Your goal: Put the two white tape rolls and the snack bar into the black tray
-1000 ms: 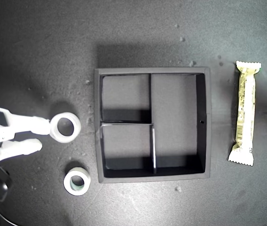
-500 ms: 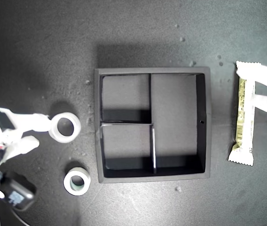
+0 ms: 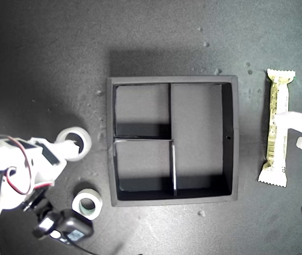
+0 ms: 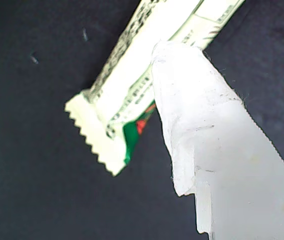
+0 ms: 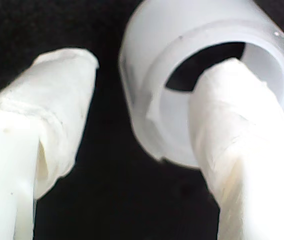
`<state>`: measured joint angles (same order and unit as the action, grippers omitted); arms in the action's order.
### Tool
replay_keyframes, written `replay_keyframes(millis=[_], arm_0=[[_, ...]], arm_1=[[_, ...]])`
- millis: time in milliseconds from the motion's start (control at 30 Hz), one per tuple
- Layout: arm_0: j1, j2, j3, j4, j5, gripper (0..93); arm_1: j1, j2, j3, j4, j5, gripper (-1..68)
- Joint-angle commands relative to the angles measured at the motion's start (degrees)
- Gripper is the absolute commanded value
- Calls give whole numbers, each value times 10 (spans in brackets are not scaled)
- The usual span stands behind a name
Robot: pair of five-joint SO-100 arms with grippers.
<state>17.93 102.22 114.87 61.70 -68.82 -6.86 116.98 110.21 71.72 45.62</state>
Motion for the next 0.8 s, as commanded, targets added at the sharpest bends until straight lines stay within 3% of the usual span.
replay_keyframes(millis=[0, 367, 767], arm_0=[[-2, -21, -27, -3, -10, 147], [-42, -99, -20, -60, 17, 128], [-85, -98, -12, -50, 43, 5]], arm_1=[[-13, -2, 5, -2, 4, 248], [-30, -134, -7, 4, -40, 288], [14, -178, 65, -62, -109, 271]])
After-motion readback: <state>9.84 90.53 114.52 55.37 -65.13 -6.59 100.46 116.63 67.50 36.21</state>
